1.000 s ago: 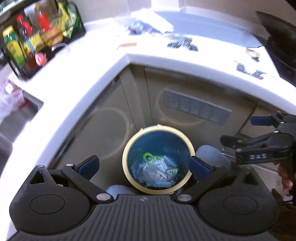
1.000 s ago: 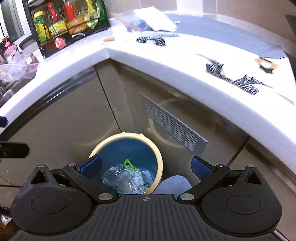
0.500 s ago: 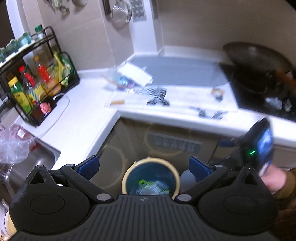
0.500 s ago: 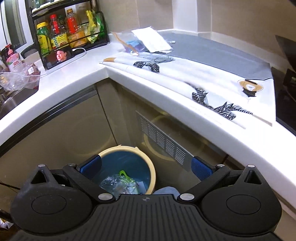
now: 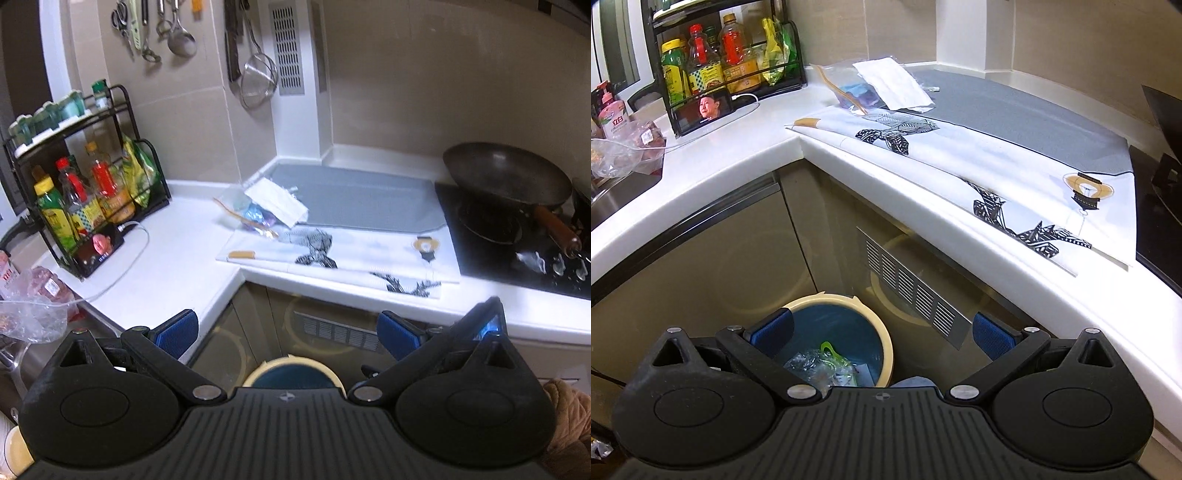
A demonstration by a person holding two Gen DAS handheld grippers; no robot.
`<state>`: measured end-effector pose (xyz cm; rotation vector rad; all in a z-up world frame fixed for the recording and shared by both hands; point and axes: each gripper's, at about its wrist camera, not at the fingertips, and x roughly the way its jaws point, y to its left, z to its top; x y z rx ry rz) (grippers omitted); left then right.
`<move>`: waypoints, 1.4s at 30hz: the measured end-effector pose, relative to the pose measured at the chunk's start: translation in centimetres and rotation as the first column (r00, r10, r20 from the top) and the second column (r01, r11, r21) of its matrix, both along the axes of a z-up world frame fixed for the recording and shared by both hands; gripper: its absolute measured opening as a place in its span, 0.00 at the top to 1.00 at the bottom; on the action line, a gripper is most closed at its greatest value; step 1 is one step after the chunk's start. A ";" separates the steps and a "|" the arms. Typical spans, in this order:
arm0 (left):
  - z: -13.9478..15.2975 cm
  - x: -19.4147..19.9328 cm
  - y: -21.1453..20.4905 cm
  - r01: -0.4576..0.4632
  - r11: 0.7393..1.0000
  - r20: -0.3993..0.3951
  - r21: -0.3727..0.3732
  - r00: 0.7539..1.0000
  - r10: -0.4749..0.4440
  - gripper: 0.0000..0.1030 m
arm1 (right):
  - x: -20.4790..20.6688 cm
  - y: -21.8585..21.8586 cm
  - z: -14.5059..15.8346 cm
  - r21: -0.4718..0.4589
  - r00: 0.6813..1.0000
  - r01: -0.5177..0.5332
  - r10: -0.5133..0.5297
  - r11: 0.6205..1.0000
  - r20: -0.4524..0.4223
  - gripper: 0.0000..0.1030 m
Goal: Collect trash
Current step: 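Move the right gripper over the white paper towel on the mat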
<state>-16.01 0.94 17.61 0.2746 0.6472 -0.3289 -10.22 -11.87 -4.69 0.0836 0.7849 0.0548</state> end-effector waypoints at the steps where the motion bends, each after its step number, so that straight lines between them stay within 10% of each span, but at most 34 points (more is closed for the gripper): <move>1: 0.1 0.0 0.0 -0.003 1.000 0.003 -0.003 1.000 0.003 0.00 | 0.1 0.1 0.0 -0.001 1.000 -0.002 0.002 1.000 -0.002 0.00; 16: -0.3 1.8 2.5 -0.066 0.997 0.025 -0.033 0.997 0.067 0.00 | 1.1 0.5 -0.1 -0.022 1.000 0.004 -0.004 1.000 -0.017 0.00; 24: -4.9 5.5 6.8 -0.159 0.986 -0.087 -0.047 0.984 0.154 0.00 | 3.5 -0.8 1.5 0.006 0.997 0.038 -0.038 0.999 0.062 0.00; 42: -12.6 11.5 12.3 -0.407 0.913 -0.318 -0.034 0.870 0.376 0.00 | 23.9 -4.6 3.7 0.159 0.953 0.099 -0.140 0.982 0.269 0.00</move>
